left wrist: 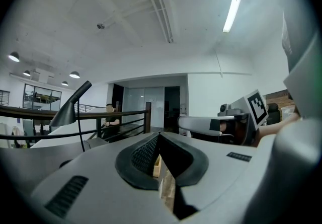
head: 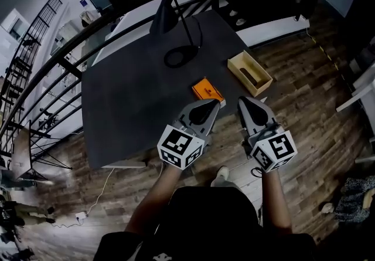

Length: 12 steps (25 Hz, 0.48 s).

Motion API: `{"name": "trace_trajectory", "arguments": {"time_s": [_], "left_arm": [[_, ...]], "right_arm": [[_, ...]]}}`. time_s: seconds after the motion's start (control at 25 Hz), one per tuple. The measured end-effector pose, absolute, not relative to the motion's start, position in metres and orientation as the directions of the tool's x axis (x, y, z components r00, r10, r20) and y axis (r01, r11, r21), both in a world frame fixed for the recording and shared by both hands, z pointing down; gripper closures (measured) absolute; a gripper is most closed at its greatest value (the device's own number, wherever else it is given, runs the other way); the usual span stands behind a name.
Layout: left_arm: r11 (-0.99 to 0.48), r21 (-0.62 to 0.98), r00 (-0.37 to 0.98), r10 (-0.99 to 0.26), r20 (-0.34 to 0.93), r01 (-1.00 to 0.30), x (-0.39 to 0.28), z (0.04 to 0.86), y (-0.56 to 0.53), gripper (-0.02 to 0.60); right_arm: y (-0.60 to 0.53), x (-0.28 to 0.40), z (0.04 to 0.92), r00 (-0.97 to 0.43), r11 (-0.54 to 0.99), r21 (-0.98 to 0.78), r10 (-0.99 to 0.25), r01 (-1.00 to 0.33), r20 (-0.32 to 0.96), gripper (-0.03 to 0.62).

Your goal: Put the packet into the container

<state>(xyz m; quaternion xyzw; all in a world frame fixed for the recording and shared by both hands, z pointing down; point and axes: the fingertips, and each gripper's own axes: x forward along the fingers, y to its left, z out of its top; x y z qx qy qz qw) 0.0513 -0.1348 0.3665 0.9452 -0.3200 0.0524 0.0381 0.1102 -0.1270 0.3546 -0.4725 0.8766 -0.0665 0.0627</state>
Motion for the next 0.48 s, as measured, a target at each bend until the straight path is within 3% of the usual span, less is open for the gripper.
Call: {"name": "trace_trajectory", "arguments": {"time_s": [0.48], "left_arm": [[-0.774,0.057,0.773,-0.620,0.133,-0.631,0.065,0.376,-0.173,0.575]], "right_arm": [[-0.166,0.133,0.372,-0.552,0.545,-0.190,-0.834,-0.817,-0.017,0.589]]}}
